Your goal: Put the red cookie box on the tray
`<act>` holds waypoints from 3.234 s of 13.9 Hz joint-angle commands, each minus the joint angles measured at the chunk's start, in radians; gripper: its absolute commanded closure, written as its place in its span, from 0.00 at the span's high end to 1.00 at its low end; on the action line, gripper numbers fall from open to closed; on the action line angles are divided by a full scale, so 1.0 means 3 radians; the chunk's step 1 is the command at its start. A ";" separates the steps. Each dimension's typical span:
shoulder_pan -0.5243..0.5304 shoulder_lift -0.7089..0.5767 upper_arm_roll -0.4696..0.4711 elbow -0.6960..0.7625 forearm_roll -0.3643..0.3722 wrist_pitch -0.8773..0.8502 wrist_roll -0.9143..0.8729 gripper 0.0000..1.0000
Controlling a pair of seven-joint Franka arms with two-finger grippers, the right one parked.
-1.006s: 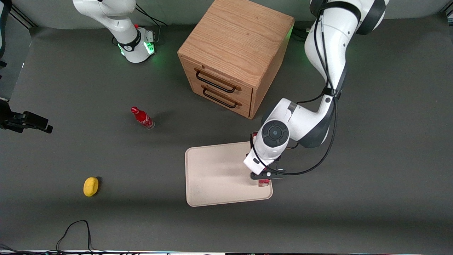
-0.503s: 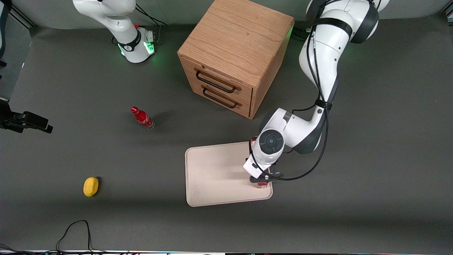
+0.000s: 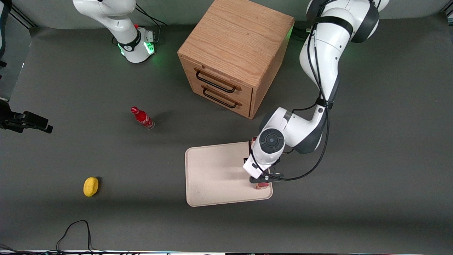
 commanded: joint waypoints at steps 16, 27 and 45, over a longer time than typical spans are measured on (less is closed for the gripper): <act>0.1118 -0.2593 0.0062 -0.1064 0.0075 -0.1745 0.1405 1.00; 0.1666 -0.2630 0.0062 -0.1300 0.0009 -0.1443 0.1949 1.00; 0.1759 -0.2573 -0.0024 -0.1223 -0.0068 -0.1586 0.2031 1.00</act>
